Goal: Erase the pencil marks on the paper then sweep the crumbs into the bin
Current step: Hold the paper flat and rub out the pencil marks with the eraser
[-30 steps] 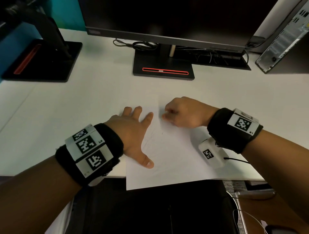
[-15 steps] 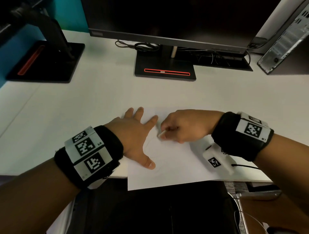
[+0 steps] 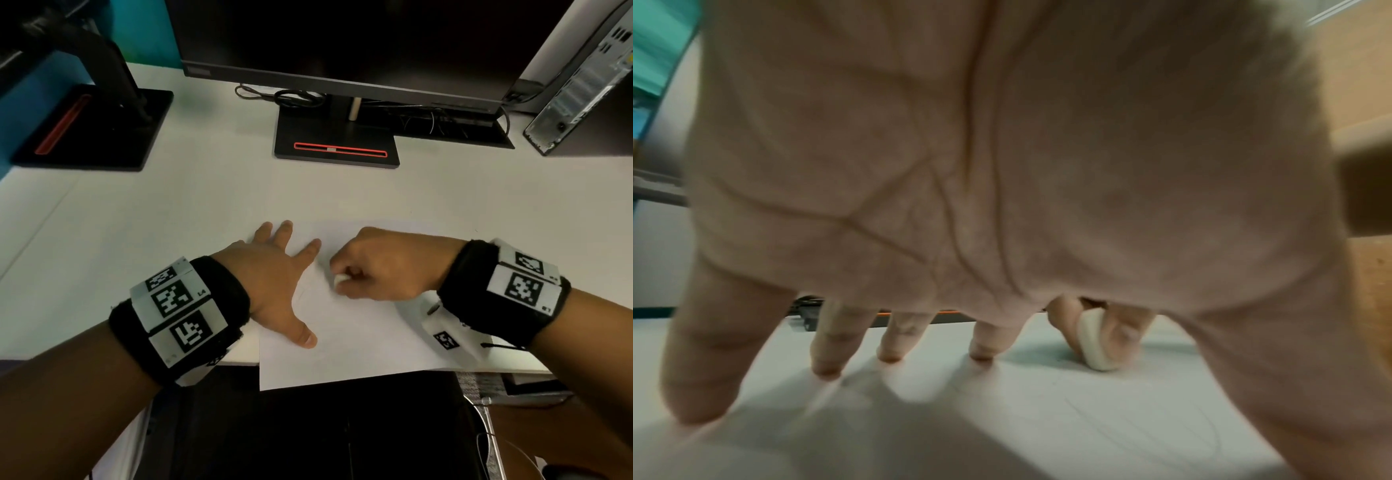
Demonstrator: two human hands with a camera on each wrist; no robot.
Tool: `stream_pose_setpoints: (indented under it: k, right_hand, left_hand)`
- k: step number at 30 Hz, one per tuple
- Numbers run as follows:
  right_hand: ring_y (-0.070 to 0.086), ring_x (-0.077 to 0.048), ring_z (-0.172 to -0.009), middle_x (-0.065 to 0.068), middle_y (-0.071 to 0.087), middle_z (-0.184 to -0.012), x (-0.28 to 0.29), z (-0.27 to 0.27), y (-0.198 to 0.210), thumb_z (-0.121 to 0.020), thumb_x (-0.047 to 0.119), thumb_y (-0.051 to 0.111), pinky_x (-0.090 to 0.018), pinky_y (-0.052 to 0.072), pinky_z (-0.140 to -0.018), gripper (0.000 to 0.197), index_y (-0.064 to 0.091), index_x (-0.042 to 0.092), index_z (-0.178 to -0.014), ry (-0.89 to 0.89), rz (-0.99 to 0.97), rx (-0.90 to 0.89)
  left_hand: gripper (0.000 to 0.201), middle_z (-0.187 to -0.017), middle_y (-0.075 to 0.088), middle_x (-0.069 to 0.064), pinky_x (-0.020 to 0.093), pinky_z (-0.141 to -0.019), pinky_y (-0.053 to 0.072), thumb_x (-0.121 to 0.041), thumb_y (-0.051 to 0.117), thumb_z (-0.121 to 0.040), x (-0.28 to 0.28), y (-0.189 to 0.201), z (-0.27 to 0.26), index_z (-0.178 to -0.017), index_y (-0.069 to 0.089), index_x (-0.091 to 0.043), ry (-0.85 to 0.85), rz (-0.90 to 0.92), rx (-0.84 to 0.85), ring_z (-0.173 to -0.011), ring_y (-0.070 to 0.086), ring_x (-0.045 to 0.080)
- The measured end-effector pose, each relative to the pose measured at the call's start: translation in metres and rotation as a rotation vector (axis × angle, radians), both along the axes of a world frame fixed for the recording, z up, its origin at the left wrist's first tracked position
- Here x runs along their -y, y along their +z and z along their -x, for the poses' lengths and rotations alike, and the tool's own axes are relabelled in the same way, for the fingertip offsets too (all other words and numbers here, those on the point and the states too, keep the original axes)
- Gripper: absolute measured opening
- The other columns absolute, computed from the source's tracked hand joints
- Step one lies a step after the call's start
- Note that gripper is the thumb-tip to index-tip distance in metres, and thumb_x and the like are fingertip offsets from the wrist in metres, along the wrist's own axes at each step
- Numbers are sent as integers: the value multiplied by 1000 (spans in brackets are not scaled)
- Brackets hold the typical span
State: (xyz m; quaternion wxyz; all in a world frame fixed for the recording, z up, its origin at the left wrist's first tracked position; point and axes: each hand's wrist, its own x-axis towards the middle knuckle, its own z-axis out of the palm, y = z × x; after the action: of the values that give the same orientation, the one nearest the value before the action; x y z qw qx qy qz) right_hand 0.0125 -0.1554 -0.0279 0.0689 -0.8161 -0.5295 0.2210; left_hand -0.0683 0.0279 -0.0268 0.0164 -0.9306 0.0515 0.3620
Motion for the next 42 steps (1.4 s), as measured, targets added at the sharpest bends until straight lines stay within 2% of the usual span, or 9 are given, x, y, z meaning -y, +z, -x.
stream_pose_setpoints:
  k: [3,8,13,18,23,28,32,35,42]
  right_hand:
    - [44,-16,-55,0,48,-57,-1,-8,-2,-93,22,54,-31,39,-59,28,50,9,-68,-69,-56,78]
    - [46,-14,-55,2,51,-57,-5,19,-5,-94,21,57,-17,34,-54,24,57,11,-72,88,-31,-71]
    - [45,-14,-54,1,51,-58,-5,-2,-4,-93,21,56,-30,40,-58,25,53,10,-71,-22,-57,67]
    - [45,-17,-55,-1,50,-56,-4,17,-6,-94,21,56,-21,35,-54,26,56,8,-72,77,-48,-35]
    - [46,-13,-54,2,48,-56,-5,5,-7,-94,24,55,-27,37,-56,26,53,12,-71,-14,-71,82]
    - [45,-14,-55,1,50,-56,-3,17,-5,-95,22,57,-16,33,-54,26,57,8,-72,51,-47,-57]
    - [45,-14,-54,-1,51,-57,-1,3,-5,-94,24,55,-28,39,-58,30,52,8,-69,-54,-61,39]
    - [45,-13,-54,1,50,-58,2,14,-10,-97,27,54,-28,40,-57,31,51,9,-71,-44,-52,0]
    - [45,-9,-61,6,48,-67,22,-2,-6,-102,36,49,-21,31,-59,36,50,14,-72,-183,29,1]
  left_hand:
    - [138,-162,-35,6,53,-124,12,-85,68,-64,2,1,0,-153,-28,-40,6,2,1,-151,-25,31]
    - [137,-162,-35,6,52,-124,12,-84,68,-64,2,0,1,-152,-29,-42,8,-1,9,-151,-24,31]
    - [138,-162,-35,5,53,-124,12,-84,69,-63,2,1,1,-152,-28,-42,15,9,11,-151,-24,31]
    - [138,-163,-33,5,52,-123,15,-85,68,-62,1,-2,1,-152,-27,-43,14,4,23,-152,-23,31]
    - [139,-162,-34,5,52,-124,13,-86,68,-62,2,-2,1,-152,-28,-42,22,6,19,-152,-24,31]
    - [138,-162,-34,5,51,-123,16,-85,68,-63,4,0,0,-152,-28,-42,21,0,17,-152,-24,31]
    - [139,-162,-34,4,52,-123,15,-86,68,-62,4,1,0,-152,-28,-42,26,-2,8,-152,-24,30]
    - [138,-162,-34,3,52,-123,16,-84,69,-63,2,2,-1,-152,-27,-43,25,-4,5,-152,-24,29]
    - [123,-159,-40,4,56,-123,-3,-85,63,-69,-4,0,-7,-154,-19,-48,-36,40,116,-147,-35,31]
